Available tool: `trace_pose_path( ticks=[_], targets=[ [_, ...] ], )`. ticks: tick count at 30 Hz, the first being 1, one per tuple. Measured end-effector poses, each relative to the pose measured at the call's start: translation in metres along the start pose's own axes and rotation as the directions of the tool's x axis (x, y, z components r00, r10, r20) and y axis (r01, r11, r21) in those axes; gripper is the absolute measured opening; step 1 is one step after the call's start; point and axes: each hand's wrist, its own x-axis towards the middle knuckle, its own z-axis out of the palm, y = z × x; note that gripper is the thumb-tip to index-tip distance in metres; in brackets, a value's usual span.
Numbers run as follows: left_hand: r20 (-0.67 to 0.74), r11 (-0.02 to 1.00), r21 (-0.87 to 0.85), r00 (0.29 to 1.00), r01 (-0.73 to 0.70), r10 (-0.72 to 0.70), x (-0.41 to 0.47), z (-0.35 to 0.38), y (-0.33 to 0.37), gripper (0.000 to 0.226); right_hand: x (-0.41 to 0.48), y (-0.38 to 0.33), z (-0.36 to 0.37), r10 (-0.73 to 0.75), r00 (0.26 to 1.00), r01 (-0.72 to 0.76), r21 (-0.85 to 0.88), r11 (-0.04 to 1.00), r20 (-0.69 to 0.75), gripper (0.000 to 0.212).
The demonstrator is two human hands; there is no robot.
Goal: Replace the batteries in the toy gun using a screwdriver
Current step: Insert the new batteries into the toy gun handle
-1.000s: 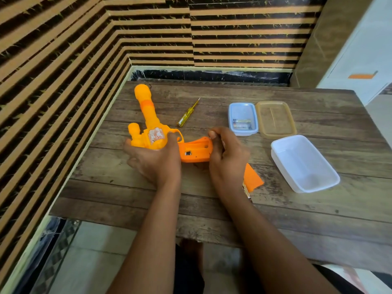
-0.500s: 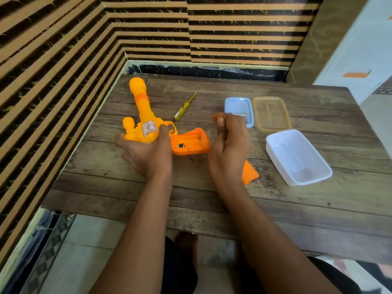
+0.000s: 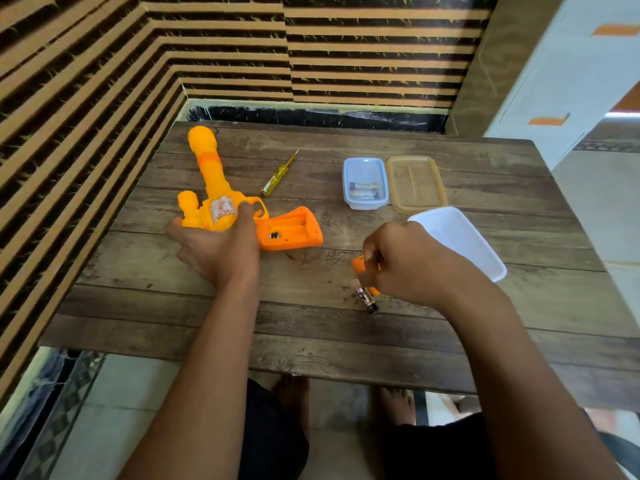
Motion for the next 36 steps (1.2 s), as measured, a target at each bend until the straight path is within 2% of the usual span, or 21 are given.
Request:
trace_pose_path(
  ticks=[8,13,17,20,23,26,29,31,33,36],
  targets=[
    [-0.004,1.0,0.016,1.0,-0.01,0.01,0.001,0.0,-0.001,0.098,-0.014,-0.023,-0.004,0.122,0.986,-0.104,-0.15,0.983,0.113,0.051],
    [0.006,1.0,0.019,1.0,0.001,-0.001,0.001,0.0,-0.001,0.101,-0.013,-0.025,0.002,0.086,0.993,-0.074,-0.142,0.987,0.078,0.036],
    [0.001,1.0,0.024,1.0,0.009,-0.009,0.001,0.0,0.0,0.101,-0.006,-0.009,-0.002,0.047,0.999,-0.047,0.049,0.998,-0.012,0.025],
    [0.007,1.0,0.017,1.0,0.007,-0.007,0.001,0.0,-0.001,0.1,0.0,-0.001,-0.004,-0.022,0.987,0.063,0.252,0.966,-0.161,0.026],
    [0.012,1.0,0.014,1.0,0.011,-0.011,0.001,0.0,0.0,0.1,0.004,-0.001,-0.002,-0.062,0.963,0.176,0.438,0.882,-0.262,0.024],
    [0.022,1.0,0.017,1.0,0.01,-0.011,0.001,0.0,-0.001,0.1,0.013,-0.004,0.005,-0.045,0.952,0.216,0.563,0.798,-0.302,0.02],
    [0.034,1.0,0.005,0.999,-0.007,0.007,0.001,0.0,-0.003,0.1,0.021,-0.012,0.012,-0.019,0.94,0.264,0.694,0.67,-0.34,0.016],
    [0.03,1.0,0.013,0.999,-0.019,0.018,0.002,0.0,-0.003,0.1,0.028,-0.021,0.016,-0.009,0.928,0.304,0.742,0.597,-0.373,0.015],
    [0.025,0.999,0.029,1.0,-0.018,0.018,0.002,0.0,-0.002,0.1,0.033,-0.031,0.022,-0.024,0.907,0.359,0.741,0.568,-0.421,0.016],
    [0.025,0.999,0.033,0.999,-0.022,0.022,0.001,-0.001,-0.002,0.101,0.04,-0.042,0.03,-0.056,0.876,0.402,0.659,0.636,-0.479,0.011]
  ],
)
